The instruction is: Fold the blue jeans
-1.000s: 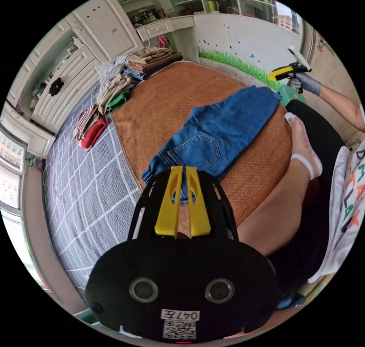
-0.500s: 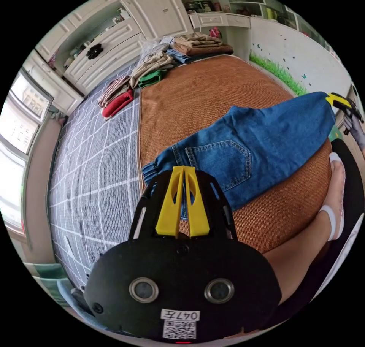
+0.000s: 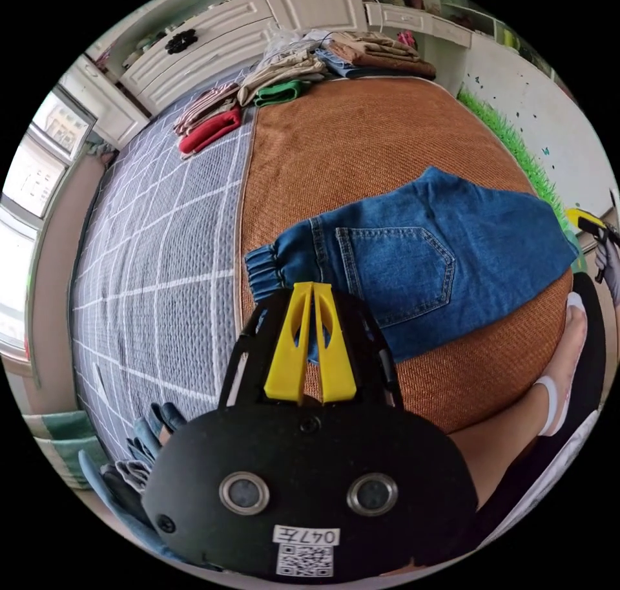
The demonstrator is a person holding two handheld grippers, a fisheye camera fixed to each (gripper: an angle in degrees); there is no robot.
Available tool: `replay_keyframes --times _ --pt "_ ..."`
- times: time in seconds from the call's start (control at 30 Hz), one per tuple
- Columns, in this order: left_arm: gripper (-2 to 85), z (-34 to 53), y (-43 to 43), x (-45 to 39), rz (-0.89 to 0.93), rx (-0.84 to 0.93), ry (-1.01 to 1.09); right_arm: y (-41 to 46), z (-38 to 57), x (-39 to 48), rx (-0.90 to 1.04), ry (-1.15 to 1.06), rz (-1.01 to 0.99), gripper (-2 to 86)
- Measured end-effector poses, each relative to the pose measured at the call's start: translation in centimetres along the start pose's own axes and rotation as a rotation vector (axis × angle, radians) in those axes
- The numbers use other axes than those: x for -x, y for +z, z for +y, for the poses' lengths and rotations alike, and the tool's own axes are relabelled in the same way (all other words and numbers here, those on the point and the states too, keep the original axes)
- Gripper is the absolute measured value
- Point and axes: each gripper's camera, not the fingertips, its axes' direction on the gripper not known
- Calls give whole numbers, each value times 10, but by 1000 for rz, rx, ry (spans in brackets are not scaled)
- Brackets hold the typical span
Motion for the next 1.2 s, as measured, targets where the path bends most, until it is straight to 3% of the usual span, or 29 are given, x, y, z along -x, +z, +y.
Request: replay_keyframes --times 0.27,0.43,0.63,0.73,0.9,1.2 --pt "-8 12 13 69 197 -37 -153 42 -39 5 164 -140 46 -4" --pt "-8 15 25 110 331 -52 -241 19 -36 28 42 -263 203 -11" --pt "-8 9 38 129 319 -37 -235 51 -28 -10 174 -119 285 9" --pt "-8 11 50 140 364 -29 -265 9 -6 -22 5 -7 218 29" --pt "-8 11 59 165 457 -19 -322 -61 60 -39 -248 214 -228 42" --pt "-8 -3 46 139 255 10 -152 -2 153 -91 -117 577 -427 48"
